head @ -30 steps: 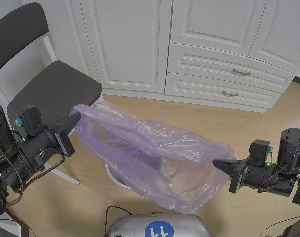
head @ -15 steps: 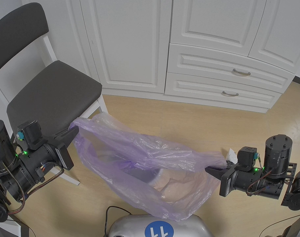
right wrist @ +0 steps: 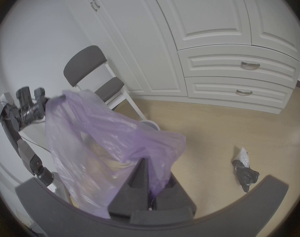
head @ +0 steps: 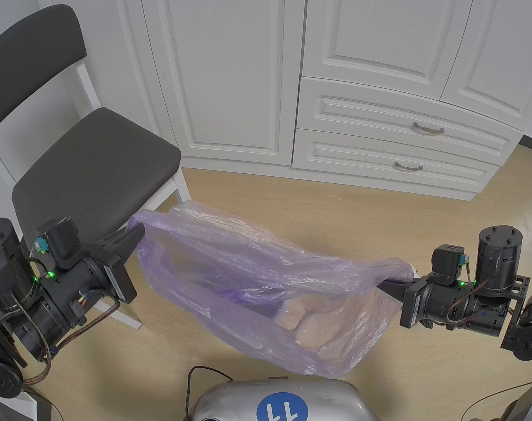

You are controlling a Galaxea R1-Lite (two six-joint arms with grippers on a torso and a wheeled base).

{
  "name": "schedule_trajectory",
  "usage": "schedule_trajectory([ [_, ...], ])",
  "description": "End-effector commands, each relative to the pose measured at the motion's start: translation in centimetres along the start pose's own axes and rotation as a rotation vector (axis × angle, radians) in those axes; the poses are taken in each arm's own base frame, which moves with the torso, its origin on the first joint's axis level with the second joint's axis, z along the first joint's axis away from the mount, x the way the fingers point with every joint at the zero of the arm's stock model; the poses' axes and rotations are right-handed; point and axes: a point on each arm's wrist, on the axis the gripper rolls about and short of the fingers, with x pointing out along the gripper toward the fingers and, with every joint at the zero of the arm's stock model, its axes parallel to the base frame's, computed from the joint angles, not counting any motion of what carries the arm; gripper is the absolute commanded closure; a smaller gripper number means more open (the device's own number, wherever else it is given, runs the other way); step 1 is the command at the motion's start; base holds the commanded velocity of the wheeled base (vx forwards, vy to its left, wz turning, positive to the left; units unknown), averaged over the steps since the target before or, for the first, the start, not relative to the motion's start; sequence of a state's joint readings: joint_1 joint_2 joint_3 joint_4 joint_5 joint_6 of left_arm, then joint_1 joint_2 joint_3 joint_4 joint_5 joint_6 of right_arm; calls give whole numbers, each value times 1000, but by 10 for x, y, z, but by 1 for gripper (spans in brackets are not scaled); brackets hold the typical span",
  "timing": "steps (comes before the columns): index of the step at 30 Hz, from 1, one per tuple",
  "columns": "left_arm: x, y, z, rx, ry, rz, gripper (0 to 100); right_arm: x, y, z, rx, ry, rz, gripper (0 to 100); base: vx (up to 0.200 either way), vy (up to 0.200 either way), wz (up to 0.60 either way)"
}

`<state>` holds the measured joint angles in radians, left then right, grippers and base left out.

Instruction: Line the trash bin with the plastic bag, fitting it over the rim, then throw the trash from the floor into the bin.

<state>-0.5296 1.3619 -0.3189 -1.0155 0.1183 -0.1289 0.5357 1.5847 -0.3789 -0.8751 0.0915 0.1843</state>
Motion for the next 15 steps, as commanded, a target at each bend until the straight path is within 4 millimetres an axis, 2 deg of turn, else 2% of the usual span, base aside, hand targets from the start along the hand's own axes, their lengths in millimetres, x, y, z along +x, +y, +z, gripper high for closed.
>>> schedule_trajectory([
  [1, -6, -4, -18, 7, 61, -29, 100, -1, 1, 8, 29, -31, 8, 100, 0, 0, 0],
  [7, -12, 11, -28, -21, 54, 37, 100, -3, 4, 13, 21, -59, 15, 100, 0, 0, 0],
  [9, -6, 15, -29, -20, 57, 66, 100, -7, 7, 21, 19, -97, 24, 100, 0, 0, 0],
  [12, 2, 17, -21, -25, 2, 76, 100, -14, 8, 34, 28, -159, 27, 100, 0, 0, 0],
  [13, 6, 16, -11, -36, -68, 77, 100, -18, 7, 39, 43, -185, 30, 100, 0, 0, 0],
  [15, 8, 17, -12, -48, -109, 111, 100, -28, 7, 48, 79, -233, 30, 100, 0, 0, 0],
])
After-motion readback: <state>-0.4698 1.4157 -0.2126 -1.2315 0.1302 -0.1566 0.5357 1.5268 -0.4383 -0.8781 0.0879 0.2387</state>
